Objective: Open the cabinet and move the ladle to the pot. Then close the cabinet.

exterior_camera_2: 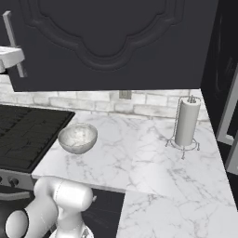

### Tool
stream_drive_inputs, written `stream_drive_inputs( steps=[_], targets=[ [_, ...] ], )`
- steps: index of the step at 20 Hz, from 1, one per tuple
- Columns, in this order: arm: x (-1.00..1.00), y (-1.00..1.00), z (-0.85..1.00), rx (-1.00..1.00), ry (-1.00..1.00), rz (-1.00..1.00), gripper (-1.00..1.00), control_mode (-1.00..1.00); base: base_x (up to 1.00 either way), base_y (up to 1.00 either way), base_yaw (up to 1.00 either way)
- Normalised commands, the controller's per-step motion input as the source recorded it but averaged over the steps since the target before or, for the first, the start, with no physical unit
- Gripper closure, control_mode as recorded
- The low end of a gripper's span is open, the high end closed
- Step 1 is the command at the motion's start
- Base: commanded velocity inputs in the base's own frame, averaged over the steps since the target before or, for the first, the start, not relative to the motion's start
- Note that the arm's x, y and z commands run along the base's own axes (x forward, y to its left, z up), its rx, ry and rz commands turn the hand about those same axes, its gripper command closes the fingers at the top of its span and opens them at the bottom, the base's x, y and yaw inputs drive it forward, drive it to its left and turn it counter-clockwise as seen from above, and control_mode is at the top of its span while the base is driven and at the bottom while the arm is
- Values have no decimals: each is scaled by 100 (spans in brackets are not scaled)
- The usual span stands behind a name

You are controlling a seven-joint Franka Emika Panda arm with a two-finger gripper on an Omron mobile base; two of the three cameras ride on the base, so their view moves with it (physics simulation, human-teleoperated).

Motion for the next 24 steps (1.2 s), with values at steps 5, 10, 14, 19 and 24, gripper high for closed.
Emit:
stream_drive_inputs(
  steps=[5, 10, 14, 19, 24],
  targets=[
    [-100, -41, 30, 2, -19, 0, 100, -100, 0, 0, 0],
    [-100, -77, 26, 9, -9, -1, 100, -100, 0, 0, 0],
    [-100, -97, 33, 15, -4, -4, 100, -100, 0, 0, 0],
    [-100, -100, 33, 19, -8, -9, 100, -100, 0, 0, 0],
    [-100, -100, 32, 22, -3, -13, 100, -100, 0, 0, 0]
  ],
)
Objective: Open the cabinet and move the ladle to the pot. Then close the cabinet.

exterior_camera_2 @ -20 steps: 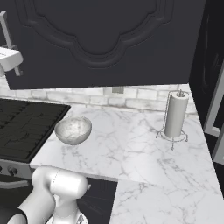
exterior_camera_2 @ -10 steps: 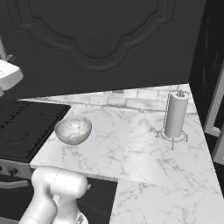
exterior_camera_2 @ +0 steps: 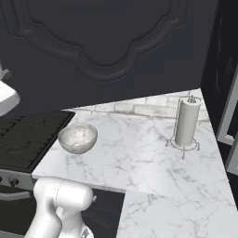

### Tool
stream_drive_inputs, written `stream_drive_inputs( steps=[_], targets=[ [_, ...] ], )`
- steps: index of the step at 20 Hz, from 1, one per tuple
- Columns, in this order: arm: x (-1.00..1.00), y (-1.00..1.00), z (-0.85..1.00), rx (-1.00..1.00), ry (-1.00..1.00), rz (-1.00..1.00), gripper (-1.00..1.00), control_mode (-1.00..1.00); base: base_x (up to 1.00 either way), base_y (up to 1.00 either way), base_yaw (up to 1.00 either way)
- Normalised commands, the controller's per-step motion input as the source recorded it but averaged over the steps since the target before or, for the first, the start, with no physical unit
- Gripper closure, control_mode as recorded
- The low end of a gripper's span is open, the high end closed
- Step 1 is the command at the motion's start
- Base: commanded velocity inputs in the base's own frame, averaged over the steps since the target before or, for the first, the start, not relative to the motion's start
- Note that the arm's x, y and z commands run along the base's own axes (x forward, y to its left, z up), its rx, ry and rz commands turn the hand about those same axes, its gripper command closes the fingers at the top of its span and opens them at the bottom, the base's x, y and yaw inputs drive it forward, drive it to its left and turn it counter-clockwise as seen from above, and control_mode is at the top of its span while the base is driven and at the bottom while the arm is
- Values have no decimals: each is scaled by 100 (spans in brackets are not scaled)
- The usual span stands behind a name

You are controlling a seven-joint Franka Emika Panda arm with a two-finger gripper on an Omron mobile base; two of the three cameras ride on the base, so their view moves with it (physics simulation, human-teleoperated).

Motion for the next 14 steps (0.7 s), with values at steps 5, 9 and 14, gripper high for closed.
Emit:
stream_drive_inputs(
  steps=[5, 9, 14],
  targets=[
    [-100, -100, 33, 20, 0, -14, 100, -100, 0, 0, 0],
    [-100, -100, 38, 20, 0, -15, 100, -100, 0, 0, 0],
    [-100, -100, 36, 19, 3, -12, 100, -100, 0, 0, 0]
  ],
)
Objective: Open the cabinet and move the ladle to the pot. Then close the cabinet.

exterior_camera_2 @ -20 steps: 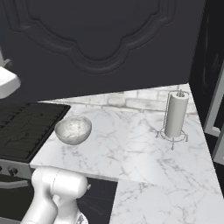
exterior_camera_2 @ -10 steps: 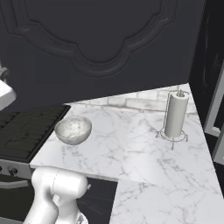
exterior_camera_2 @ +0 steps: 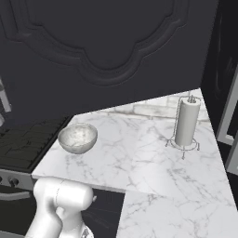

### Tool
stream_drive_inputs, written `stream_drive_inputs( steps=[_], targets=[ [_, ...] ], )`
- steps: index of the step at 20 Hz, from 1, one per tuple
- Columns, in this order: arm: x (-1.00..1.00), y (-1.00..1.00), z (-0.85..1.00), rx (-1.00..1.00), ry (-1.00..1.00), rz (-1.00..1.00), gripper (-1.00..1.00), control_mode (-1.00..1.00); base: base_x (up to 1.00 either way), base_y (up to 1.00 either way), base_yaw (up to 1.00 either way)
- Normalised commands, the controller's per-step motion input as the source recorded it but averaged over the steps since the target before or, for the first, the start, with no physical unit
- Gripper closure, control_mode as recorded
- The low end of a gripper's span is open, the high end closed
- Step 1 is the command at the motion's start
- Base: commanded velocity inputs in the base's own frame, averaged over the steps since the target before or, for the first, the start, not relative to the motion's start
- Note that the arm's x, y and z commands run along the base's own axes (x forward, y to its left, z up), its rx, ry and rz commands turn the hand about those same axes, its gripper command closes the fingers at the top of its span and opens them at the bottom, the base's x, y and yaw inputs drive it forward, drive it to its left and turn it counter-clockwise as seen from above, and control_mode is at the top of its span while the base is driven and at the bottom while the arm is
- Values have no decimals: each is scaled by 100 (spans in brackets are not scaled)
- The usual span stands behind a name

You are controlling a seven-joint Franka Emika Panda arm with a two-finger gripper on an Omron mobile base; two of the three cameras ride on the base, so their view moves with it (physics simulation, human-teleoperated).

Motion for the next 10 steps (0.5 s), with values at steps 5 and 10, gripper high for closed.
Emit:
stream_drive_inputs(
  steps=[5, 10],
  targets=[
    [-100, -100, 19, 21, 4, -6, 100, -100, 0, 0, 0],
    [-100, -41, 1, 7, 5, 0, -100, -100, 0, 0, 0]
  ],
)
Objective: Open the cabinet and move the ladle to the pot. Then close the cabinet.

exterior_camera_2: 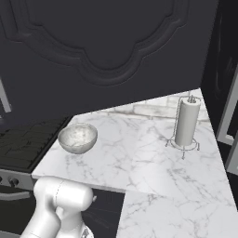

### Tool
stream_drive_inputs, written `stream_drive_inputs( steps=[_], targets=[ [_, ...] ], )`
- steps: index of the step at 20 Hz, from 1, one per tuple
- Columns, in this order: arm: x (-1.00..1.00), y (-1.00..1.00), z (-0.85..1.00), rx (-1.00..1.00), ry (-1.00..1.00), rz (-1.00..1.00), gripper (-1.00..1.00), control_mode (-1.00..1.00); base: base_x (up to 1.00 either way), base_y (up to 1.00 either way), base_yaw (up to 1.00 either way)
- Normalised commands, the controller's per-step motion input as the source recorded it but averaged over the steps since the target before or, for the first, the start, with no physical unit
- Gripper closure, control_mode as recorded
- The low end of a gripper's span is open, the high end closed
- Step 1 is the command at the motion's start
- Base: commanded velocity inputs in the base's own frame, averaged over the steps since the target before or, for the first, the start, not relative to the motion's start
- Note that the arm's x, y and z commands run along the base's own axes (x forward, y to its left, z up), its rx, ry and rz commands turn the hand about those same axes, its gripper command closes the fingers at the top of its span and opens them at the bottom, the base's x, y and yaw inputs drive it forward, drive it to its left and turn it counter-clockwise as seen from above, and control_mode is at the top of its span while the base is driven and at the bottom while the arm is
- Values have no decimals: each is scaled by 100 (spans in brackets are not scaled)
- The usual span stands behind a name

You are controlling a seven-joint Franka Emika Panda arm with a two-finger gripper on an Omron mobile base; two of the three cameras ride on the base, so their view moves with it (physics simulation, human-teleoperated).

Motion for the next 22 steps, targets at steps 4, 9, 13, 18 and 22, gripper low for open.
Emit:
stream_drive_inputs(
  steps=[4, 9, 13, 18, 22],
  targets=[
    [-76, 76, -13, -5, -6, 0, -100, -100, 0, 0, 0],
    [-14, 100, -3, -16, -13, 0, -100, -100, 0, 0, 0],
    [5, 100, 3, -9, -2, 0, -100, -100, 0, 0, 0],
    [50, 94, 11, -7, 0, -3, -100, -100, 0, 0, 0],
    [69, 34, 0, 0, 0, 0, -100, -100, 0, 0, 0]
  ],
)
